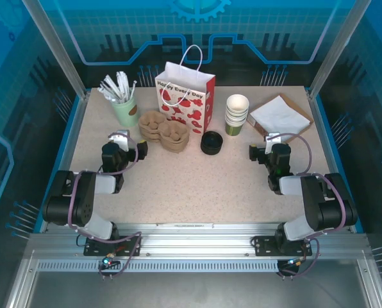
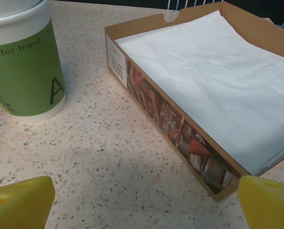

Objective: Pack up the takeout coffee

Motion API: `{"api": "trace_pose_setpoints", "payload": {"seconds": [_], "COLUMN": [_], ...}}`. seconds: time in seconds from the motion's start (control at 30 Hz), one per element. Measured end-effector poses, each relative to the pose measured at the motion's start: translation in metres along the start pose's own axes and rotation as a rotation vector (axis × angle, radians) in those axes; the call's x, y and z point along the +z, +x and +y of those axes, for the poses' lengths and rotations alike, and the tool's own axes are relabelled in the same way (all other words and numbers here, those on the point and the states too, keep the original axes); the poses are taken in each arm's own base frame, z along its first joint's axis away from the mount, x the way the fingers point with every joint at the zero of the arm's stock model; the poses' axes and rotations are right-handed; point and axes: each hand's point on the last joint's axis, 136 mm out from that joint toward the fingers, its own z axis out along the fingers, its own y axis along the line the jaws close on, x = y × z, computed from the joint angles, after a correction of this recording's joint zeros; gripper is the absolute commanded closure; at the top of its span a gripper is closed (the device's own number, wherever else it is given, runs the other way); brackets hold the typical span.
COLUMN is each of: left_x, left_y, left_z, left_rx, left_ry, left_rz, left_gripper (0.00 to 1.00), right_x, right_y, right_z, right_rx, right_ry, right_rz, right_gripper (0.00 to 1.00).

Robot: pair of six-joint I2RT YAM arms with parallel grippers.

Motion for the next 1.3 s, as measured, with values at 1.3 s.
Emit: {"api": "trace_pose_setpoints", "payload": {"seconds": [1.3], "left_x": [-0.029], "left_y": [-0.038], "left_z": [-0.004], "left_rx": [-0.038], "left_ry": [-0.014], "left_rz": [-0.035], "left_gripper": [0.01], "right_x": [-0.037], "right_y": [-0.06], "right_z": [-0.017], "right_rx": [0.103], "right_ry": [0.061], "right_rz": [-0.052], "right_gripper": [0.0]}}
